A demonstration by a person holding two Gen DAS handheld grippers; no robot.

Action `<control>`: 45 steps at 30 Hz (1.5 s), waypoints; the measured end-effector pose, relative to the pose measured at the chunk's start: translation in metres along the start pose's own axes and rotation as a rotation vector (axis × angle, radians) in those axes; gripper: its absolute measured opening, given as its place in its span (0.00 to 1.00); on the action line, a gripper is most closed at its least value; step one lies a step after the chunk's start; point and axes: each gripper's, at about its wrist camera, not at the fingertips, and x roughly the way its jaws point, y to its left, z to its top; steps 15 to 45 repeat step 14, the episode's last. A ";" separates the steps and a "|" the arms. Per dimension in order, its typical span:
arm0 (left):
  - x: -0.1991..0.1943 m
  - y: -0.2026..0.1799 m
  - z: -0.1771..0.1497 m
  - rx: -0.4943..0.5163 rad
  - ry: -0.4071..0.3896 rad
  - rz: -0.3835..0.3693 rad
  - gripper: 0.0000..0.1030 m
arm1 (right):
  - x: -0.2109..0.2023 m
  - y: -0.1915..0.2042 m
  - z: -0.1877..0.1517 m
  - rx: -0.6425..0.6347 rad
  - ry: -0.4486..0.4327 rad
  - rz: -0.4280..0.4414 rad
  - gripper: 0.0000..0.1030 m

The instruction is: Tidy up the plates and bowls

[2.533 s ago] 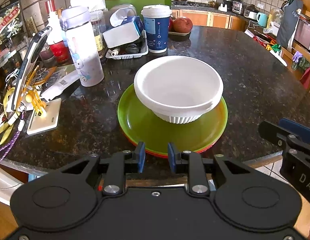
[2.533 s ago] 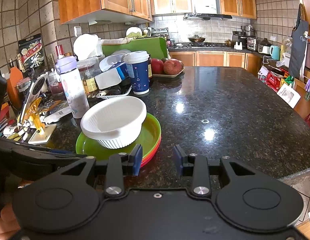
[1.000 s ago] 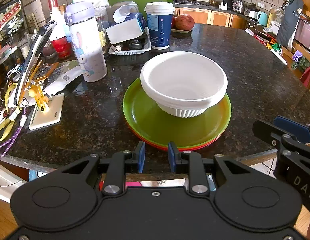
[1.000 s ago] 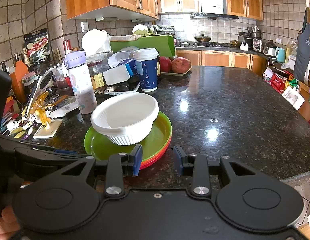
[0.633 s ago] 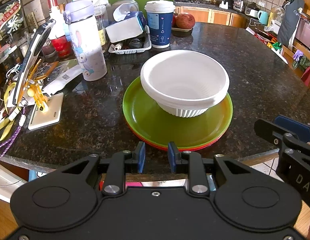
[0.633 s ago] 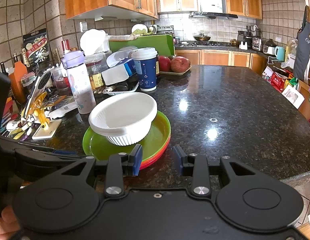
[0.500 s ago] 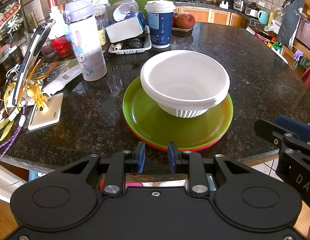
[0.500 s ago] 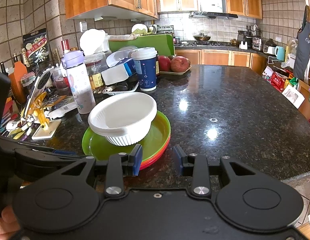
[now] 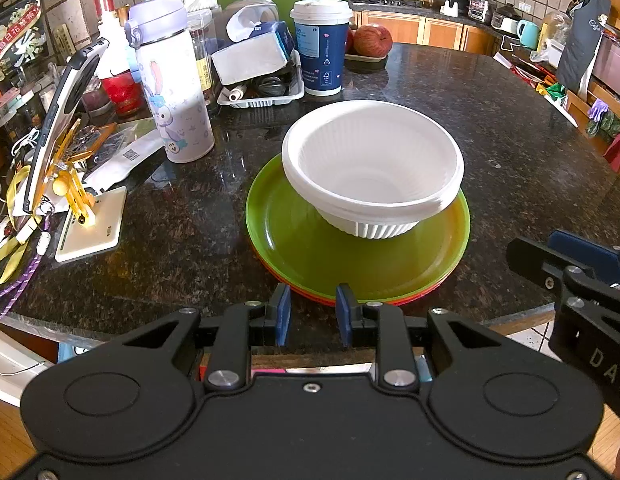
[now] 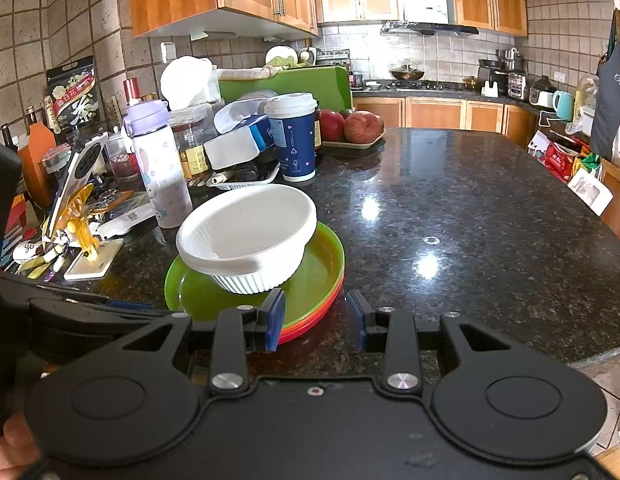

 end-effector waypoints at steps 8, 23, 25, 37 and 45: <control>0.001 -0.001 0.001 0.003 -0.001 0.001 0.35 | 0.002 0.001 0.001 0.000 0.004 0.002 0.35; 0.002 -0.001 0.001 0.003 -0.001 0.005 0.35 | 0.003 0.001 0.002 -0.001 0.004 0.002 0.35; 0.002 -0.001 0.001 0.003 -0.001 0.005 0.35 | 0.003 0.001 0.002 -0.001 0.004 0.002 0.35; 0.002 -0.001 0.001 0.003 -0.001 0.005 0.35 | 0.003 0.001 0.002 -0.001 0.004 0.002 0.35; 0.002 -0.001 0.001 0.003 -0.001 0.005 0.35 | 0.003 0.001 0.002 -0.001 0.004 0.002 0.35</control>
